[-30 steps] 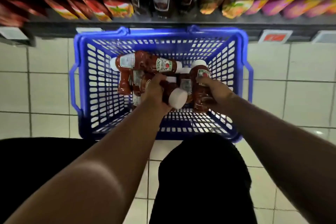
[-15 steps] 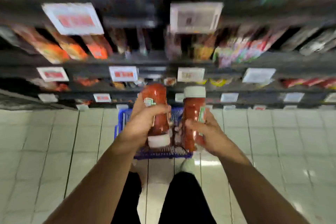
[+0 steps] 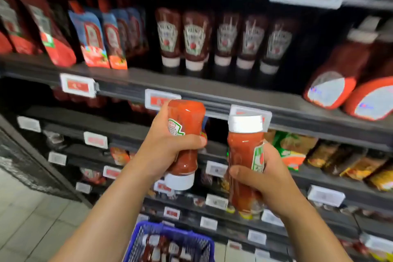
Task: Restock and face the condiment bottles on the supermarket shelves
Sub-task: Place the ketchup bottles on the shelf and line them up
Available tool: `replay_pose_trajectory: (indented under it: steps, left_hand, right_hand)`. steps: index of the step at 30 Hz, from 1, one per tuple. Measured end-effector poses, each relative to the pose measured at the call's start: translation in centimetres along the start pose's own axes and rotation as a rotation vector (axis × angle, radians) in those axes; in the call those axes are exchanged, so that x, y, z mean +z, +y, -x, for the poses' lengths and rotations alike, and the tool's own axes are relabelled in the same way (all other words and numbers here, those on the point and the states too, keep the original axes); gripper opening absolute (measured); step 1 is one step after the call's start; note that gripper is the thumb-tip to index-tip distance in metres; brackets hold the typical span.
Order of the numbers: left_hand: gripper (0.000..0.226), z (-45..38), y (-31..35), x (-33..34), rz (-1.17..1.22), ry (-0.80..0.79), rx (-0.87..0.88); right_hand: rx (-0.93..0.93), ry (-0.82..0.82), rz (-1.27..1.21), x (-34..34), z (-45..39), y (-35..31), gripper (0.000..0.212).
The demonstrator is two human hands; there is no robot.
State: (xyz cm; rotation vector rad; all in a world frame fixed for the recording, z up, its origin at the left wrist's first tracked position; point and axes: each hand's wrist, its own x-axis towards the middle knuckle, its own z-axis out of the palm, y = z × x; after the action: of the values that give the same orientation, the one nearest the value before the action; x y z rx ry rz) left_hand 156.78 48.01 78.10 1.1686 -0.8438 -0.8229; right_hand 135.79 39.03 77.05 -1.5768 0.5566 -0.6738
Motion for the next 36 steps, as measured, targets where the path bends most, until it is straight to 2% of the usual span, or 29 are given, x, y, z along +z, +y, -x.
replay_pose_trajectory:
  steps: [2, 8, 11, 14, 18, 20, 26, 30, 34, 36]
  left_hand:
    - [0.058, -1.0, 2.8, -0.8, 0.041, -0.037, 0.015]
    - [0.080, -5.9, 9.7, -3.2, -0.016, -0.092, 0.067]
    - [0.068, -8.6, 11.9, -5.0, -0.075, -0.100, 0.091]
    - [0.062, -10.9, 13.4, -7.2, -0.169, -0.087, 0.062]
    - [0.033, -13.0, 14.1, -9.1, -0.210, -0.245, 0.034]
    - [0.027, -13.2, 13.6, -9.5, -0.202, -0.261, 0.026]
    - [0.047, -13.1, 11.4, -9.3, -0.126, -0.208, 0.037]
    - [0.065, -13.4, 10.3, -8.6, -0.133, -0.119, 0.029]
    - [0.073, -13.5, 10.1, -8.2, -0.133, -0.047, 0.031]
    - [0.067, -13.4, 10.5, -7.8, -0.126, -0.045, 0.037]
  right_hand:
    - [-0.026, -0.021, 0.068, 0.8, -0.9, -2.5, 0.037]
    - [0.001, 0.082, 0.235, 4.2, -4.9, -8.3, 0.044]
    - [0.028, 0.134, 0.338, 5.7, -6.9, -10.9, 0.048]
    - [0.057, 0.191, 0.472, 6.7, -8.8, -13.3, 0.062]
    - [0.129, 0.210, 0.650, 6.6, -9.7, -15.5, 0.068]
    - [0.151, 0.204, 0.740, 6.4, -9.9, -15.6, 0.068]
    - [0.180, 0.147, 0.947, 6.1, -13.9, -14.0, 0.062]
    - [0.183, 0.035, 1.155, 5.9, -17.7, -12.6, 0.058]
    - [0.187, -0.075, 1.275, 6.2, -20.6, -11.3, 0.056]
    - [0.195, -0.130, 1.319, 6.6, -21.7, -10.9, 0.054]
